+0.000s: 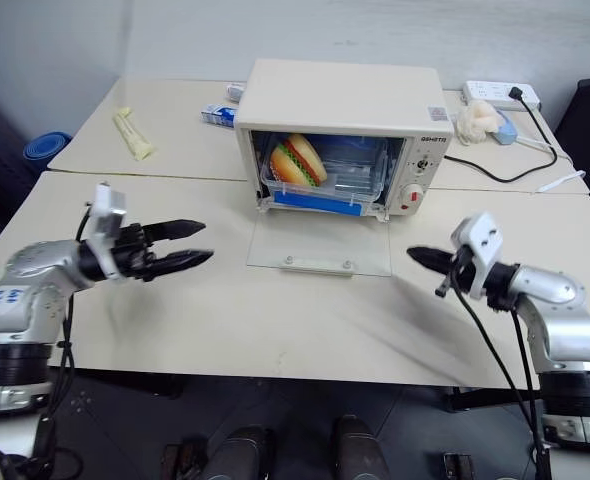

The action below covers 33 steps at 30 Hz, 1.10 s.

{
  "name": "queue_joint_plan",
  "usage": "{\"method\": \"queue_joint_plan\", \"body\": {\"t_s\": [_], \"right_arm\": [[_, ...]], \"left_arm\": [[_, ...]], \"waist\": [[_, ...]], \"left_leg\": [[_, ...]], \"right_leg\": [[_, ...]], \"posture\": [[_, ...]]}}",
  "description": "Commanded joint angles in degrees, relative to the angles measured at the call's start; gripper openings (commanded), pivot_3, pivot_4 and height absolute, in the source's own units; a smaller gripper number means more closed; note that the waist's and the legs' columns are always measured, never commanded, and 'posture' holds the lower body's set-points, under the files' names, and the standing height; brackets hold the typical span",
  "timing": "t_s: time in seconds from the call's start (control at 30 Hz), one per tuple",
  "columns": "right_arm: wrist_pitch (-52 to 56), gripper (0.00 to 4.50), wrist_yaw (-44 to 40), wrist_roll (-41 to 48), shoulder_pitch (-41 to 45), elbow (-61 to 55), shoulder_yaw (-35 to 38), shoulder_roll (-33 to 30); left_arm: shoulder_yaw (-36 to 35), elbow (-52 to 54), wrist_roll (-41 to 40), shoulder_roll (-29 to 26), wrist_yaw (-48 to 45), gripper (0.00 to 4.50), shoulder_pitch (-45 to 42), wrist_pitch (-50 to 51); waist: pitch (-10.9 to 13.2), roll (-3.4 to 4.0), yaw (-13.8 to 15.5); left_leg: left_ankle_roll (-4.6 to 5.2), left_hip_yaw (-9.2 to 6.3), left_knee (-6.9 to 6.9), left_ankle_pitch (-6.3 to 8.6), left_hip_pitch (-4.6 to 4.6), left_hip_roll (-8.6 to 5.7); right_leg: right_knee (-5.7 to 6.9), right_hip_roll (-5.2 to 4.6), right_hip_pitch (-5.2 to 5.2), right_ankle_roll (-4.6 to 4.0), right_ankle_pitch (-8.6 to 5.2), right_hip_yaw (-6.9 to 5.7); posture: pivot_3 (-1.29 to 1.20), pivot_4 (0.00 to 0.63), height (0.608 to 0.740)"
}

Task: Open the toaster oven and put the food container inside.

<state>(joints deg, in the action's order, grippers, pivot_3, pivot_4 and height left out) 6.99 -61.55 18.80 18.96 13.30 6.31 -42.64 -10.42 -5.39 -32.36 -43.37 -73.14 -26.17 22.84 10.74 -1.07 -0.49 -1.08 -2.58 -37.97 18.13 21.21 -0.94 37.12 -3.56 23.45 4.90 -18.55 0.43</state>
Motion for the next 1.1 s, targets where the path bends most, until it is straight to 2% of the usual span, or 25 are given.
{"method": "queue_joint_plan", "body": {"t_s": [0.03,0.17,0.37,0.6,0.77,0.97,1.07,1.1], "right_arm": [[-8.47,0.00,-3.80,-2.26,1.63,6.72,-1.33,0.68],[-16.31,0.00,-4.37,-2.22,5.34,14.11,-2.13,7.35],[-15.41,0.00,-4.56,5.16,5.60,9.71,1.55,14.69],[-7.28,0.00,0.66,13.38,6.74,1.62,6.11,16.71],[-3.89,0.00,4.26,15.89,13.15,2.62,7.39,18.51],[-4.30,0.00,5.05,15.14,20.91,8.76,7.33,20.29],[-2.62,0.00,3.14,16.91,19.75,6.83,8.32,19.08],[-0.08,0.18,1.05,17.05,17.28,3.42,7.13,16.99]], "left_arm": [[-0.91,1.50,-2.40,-2.48,-6.88,4.48,0.49,-1.51],[-1.15,2.09,-2.92,-1.34,-5.93,4.48,-0.51,-1.84],[-3.68,3.52,-4.20,2.85,2.17,4.48,0.44,-0.41],[-7.07,4.82,-8.11,5.25,8.82,4.48,1.42,4.04],[-7.56,5.37,-9.41,5.78,10.35,4.48,1.73,5.10],[-7.33,4.30,-8.93,5.19,9.30,4.48,2.81,4.89],[-7.85,2.88,-6.29,4.86,9.41,4.48,4.02,1.25],[-7.80,2.72,-4.86,4.62,9.26,4.49,4.83,-0.84]], "waist": [[0.03,0.05,0.01],[0.03,0.05,-0.57],[0.03,0.05,-1.08],[0.03,0.05,-1.06],[0.03,0.06,-1.17],[0.03,0.06,-1.11],[0.03,0.06,-0.98],[0.03,0.06,-0.91]], "left_leg": [[0.00,0.01,0.00,0.00,0.04,0.00],[0.00,0.04,-0.04,0.00,0.03,0.02],[-0.03,-0.01,-0.01,-0.01,0.09,0.07],[-0.03,-0.04,-0.03,0.01,0.07,0.07],[-0.04,-0.01,-0.04,0.00,0.06,0.07],[-0.06,-0.02,-0.01,0.00,0.07,0.06],[-0.05,-0.04,0.00,0.00,0.10,0.06],[-0.04,-0.04,0.00,0.01,0.11,0.06]], "right_leg": [[0.00,0.00,0.04,0.00,0.00,0.00],[0.06,0.02,0.05,0.01,0.01,0.02],[0.41,0.04,0.16,0.01,0.00,-0.01],[0.30,0.03,0.16,0.01,0.00,-0.01],[0.30,0.03,0.21,0.01,0.00,0.02],[0.30,0.02,0.23,0.00,0.00,0.01],[0.30,0.01,0.23,0.00,0.00,-0.01],[0.30,0.00,0.22,0.00,0.00,-0.01]], "posture": [[0.00,0.150,0.740],[0.00,0.150,0.740],[0.00,0.150,0.740],[0.00,0.150,0.740],[0.00,0.150,0.740],[0.00,0.150,0.740],[0.00,0.150,0.740],[0.00,0.150,0.740]]}}
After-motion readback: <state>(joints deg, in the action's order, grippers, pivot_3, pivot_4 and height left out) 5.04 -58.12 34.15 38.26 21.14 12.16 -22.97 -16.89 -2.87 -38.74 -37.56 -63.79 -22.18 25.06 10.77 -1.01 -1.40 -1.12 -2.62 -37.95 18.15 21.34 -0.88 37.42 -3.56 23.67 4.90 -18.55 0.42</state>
